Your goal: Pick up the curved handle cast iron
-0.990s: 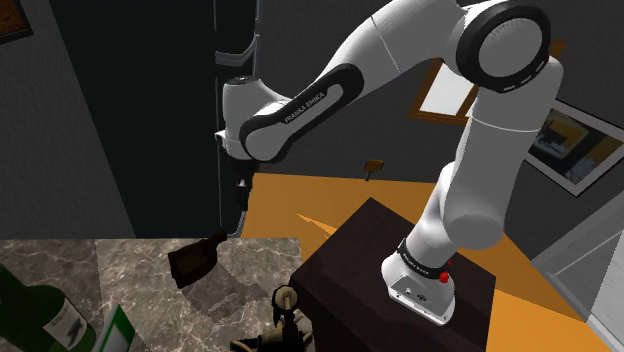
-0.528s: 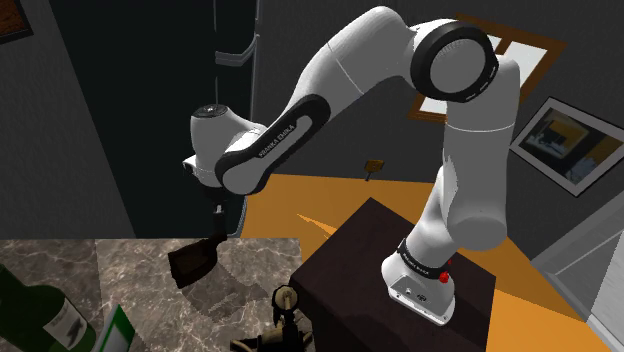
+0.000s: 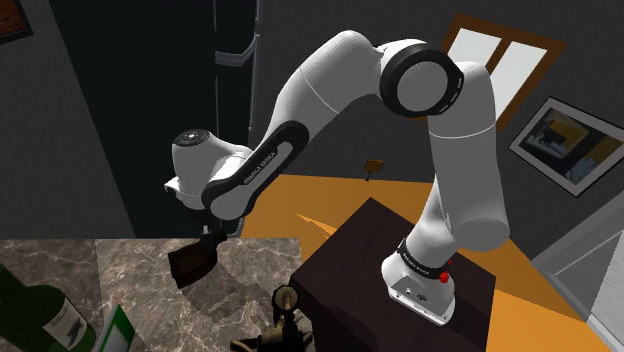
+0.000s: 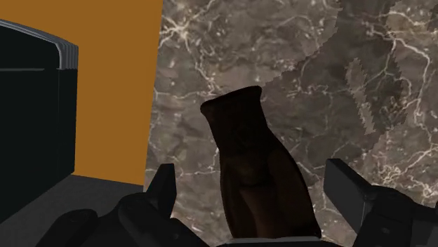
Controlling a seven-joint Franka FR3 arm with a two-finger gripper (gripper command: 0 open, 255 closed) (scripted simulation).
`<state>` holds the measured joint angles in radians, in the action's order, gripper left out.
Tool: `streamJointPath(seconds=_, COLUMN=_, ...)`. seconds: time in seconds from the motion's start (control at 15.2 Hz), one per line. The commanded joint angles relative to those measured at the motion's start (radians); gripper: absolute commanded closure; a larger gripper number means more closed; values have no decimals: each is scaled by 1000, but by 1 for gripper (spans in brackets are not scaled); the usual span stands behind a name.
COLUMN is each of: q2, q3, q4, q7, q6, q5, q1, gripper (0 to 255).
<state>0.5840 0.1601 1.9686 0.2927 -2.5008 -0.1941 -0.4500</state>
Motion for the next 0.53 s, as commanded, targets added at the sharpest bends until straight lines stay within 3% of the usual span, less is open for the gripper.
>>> streamJointPath(seconds=0.0, q2=22, q3=-5, q4=-4, q7=-4, q6=-19, q5=-6, q1=-4, gripper=0)
streamJointPath(seconds=0.26, q2=52, q3=-11, q4=-11, q7=-9, q6=-41, q5=-13, q1=-9, gripper=0)
streamJointPath(seconds=0.33, q2=51, q3=-11, q4=-12, q7=-9, q6=-39, q5=-12, q1=-8, gripper=255)
streamJointPath(seconds=0.46, q2=52, q3=-11, q4=-13, q7=-9, q6=-39, q5=-12, q1=-8, gripper=255)
